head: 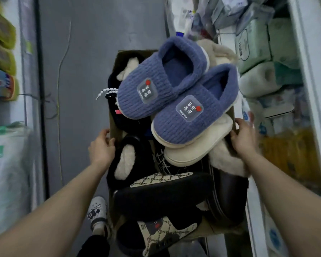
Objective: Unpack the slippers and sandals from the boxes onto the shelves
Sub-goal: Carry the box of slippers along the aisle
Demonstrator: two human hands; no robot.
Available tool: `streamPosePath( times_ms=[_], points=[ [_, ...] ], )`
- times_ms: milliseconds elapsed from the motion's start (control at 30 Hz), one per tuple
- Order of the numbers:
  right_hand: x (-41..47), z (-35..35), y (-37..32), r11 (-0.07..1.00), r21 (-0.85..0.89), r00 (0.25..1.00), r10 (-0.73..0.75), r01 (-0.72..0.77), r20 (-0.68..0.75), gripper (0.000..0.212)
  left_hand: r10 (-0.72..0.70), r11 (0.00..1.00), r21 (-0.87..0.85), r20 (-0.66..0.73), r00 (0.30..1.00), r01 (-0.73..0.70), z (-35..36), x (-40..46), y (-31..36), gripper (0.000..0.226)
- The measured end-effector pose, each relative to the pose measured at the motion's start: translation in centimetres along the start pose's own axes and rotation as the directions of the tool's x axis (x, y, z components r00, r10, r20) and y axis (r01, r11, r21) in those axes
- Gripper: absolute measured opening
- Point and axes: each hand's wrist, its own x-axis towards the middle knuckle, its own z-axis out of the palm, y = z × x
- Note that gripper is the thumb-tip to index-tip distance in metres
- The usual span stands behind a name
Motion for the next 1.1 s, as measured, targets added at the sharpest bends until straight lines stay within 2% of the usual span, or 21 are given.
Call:
streamPosePath(
  times_ms=[233,533,700,800,967,1100],
  points=[
    [2.6,3.3,0.4,0.999,0.013,0.998,0.039,-0.039,0.047,0.046,-0.049,0.999,-0.016,0.043,0.998,0.05,3.0,1.8,-0.8,0.037],
    [3.2,6.6,1.9,0.995,0.058,0.996,0.082,-0.084,0.044,0.041,-0.03,0.999,-0.023,0.017,0.999,0.03,3.8,1.7,-0.7,0.031],
    [3.3,6.5,2.0,0.991,0.082,0.991,0.099,-0.107,0.093,0.042,-0.021,1.0,0.007,0.057,0.998,0.02,4.0,1.6,-0.9,0.034],
    [2.9,6.0,1.9,0.984,0.12,0.986,0.118,-0.132,0.122,0.046,-0.028,0.999,0.037,0.124,0.992,0.024,3.9,1.6,-0.8,0.039],
    [0.3,3.7,0.9,0.969,0.196,0.977,0.113,-0.148,0.179,0.051,-0.057,0.993,0.121,0.339,0.939,0.017,2.7,2.0,-0.1,0.048],
    [-3.3,1.0,0.1,0.964,0.245,0.987,0.075,-0.108,0.139,0.051,-0.05,0.97,0.239,0.388,0.92,-0.049,0.5,2.0,1.4,0.041]
  ],
)
